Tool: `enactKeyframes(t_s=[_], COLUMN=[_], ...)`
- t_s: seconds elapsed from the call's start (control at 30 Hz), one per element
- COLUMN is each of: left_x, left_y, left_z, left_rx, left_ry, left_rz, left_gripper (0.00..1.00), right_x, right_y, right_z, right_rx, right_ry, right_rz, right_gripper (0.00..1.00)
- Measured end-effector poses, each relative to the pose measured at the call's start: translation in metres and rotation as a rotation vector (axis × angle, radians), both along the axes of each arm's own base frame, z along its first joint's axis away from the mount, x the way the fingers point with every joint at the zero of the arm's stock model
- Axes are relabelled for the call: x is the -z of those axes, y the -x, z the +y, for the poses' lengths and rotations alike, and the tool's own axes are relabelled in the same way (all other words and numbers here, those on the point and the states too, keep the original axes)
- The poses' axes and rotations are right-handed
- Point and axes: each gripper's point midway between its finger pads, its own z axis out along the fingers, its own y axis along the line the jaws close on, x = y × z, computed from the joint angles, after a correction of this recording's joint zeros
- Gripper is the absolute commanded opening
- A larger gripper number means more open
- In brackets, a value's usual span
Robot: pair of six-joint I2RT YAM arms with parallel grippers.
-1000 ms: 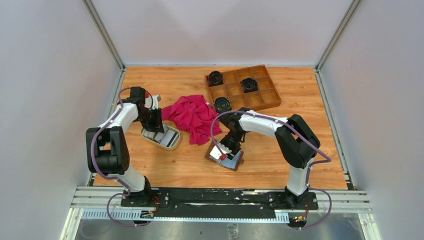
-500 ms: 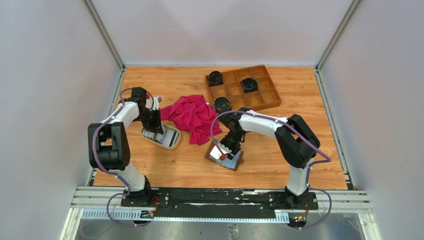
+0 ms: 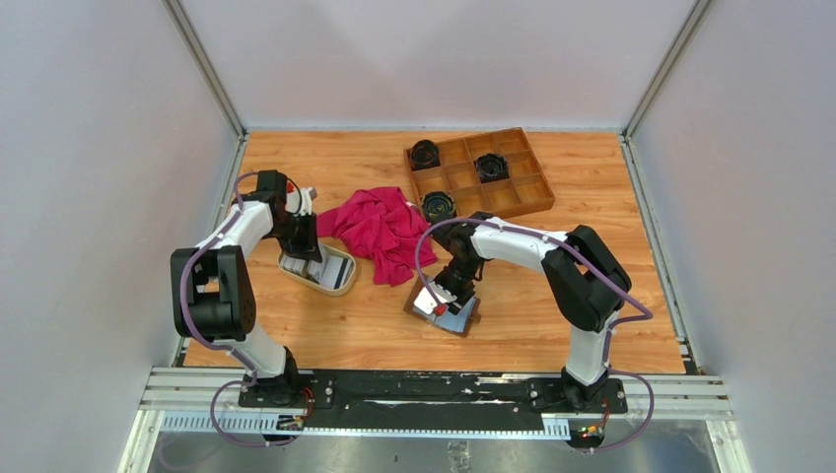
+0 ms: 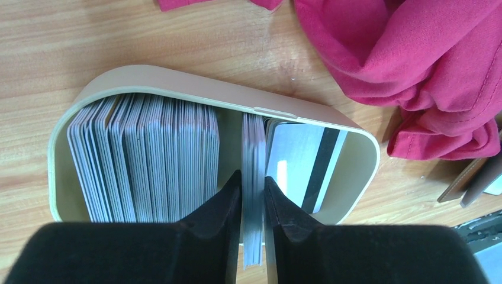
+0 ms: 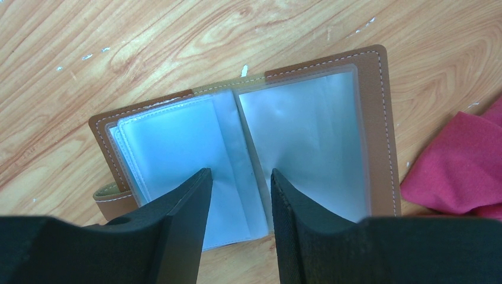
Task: Put the credit cards into the card holder
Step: Pick up the credit card from the storage box.
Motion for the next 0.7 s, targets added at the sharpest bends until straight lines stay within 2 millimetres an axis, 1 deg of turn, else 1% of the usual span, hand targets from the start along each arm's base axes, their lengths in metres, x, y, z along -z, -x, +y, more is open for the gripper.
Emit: enactKeyframes(t_s=[0.27, 0.7], left_x=[-0.0005, -0.0011], left_y=[0.0003, 0.0003], left_z=[-0.0015, -0.0014], left_rx=[-0.002, -0.006], left_ry=[0.009, 0.009], left_rz=[0.002, 0.001], left_gripper=[0.28, 0.24], right_x=[-0.0005, -0.0017], right_y=[-0.0004, -0.0006], right_z=[0.0005, 0.002], right_rx=[0.0, 0.002], right_ry=[-0.001, -0.003], right_rz=[-0.001, -0.003], right_gripper=[0.49, 0.5])
